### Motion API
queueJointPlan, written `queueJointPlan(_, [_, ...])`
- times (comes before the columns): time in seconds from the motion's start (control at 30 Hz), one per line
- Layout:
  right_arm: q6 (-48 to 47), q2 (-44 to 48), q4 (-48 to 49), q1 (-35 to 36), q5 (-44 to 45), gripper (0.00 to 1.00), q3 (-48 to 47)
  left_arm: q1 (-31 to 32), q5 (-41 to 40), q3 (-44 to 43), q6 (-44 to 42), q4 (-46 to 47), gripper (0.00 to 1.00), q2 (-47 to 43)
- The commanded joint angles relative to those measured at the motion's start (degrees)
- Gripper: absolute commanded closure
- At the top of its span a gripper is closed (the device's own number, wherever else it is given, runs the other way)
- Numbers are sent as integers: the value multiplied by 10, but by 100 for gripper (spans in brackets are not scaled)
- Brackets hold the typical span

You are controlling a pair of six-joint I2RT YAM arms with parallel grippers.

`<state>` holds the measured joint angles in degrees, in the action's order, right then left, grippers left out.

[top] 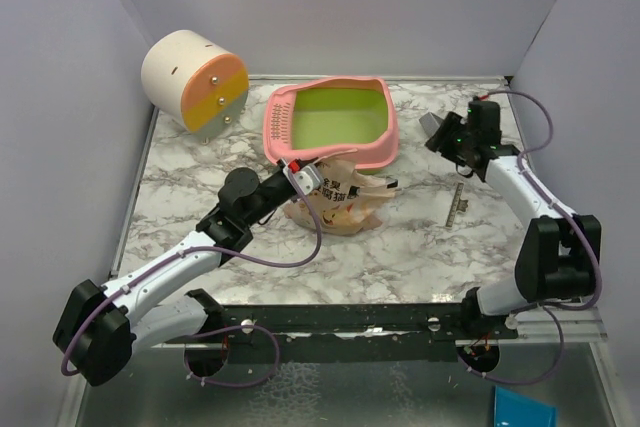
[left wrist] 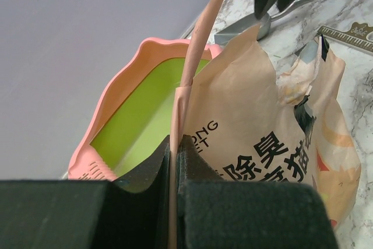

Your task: Fill the litter box with clean litter

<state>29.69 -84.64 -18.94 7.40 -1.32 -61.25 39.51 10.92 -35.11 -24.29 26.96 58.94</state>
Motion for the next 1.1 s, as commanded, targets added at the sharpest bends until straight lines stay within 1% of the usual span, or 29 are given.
queueJointPlan(0.0, [92, 5, 78, -114, -84, 47, 52, 4, -9, -15, 3, 124, 100, -30])
queueJointPlan(0.03, [102, 4, 89, -134, -102, 48, 63, 4, -10, -13, 5, 124, 100, -32])
queueJointPlan(0.1, [110, 1, 97, -158, -105, 48, 72, 5, -9, -10, 9, 124, 100, -35])
queueJointPlan(0.23, [125, -21, 100, -167, -97, 48, 74, 5, -7, -9, 24, 124, 100, -38])
queueJointPlan(0.33, [163, -48, 125, -183, -101, 46, 93, 5, -7, -8, 33, 123, 100, -43])
queueJointPlan(0.4, [197, -65, 169, -197, -118, 45, 119, 5, -8, -7, 37, 122, 96, -47])
queueJointPlan(0.47, [241, -77, 223, -210, -133, 44, 153, 5, -7, -3, 43, 122, 88, -51])
queueJointPlan(0.57, [284, -98, 290, -217, -140, 43, 185, 5, -4, -2, 50, 112, 71, -56])
queueJointPlan(0.63, [285, -110, 295, -217, -140, 43, 178, 4, -6, -4, 53, 101, 56, -61])
queueJointPlan(0.7, [286, -120, 309, -217, -136, 43, 175, 5, -16, -6, 57, 93, 47, -69])
queueJointPlan(0.77, [290, -126, 325, -219, -133, 42, 173, 4, -32, -9, 58, 86, 44, -78])
queueJointPlan(0.9, [288, -143, 349, -221, -138, 42, 152, 5, -77, -8, 63, 79, 43, -102])
queueJointPlan(1.07, [246, -204, 283, -220, -136, 43, 48, 4, -94, -5, 63, 76, 43, -120])
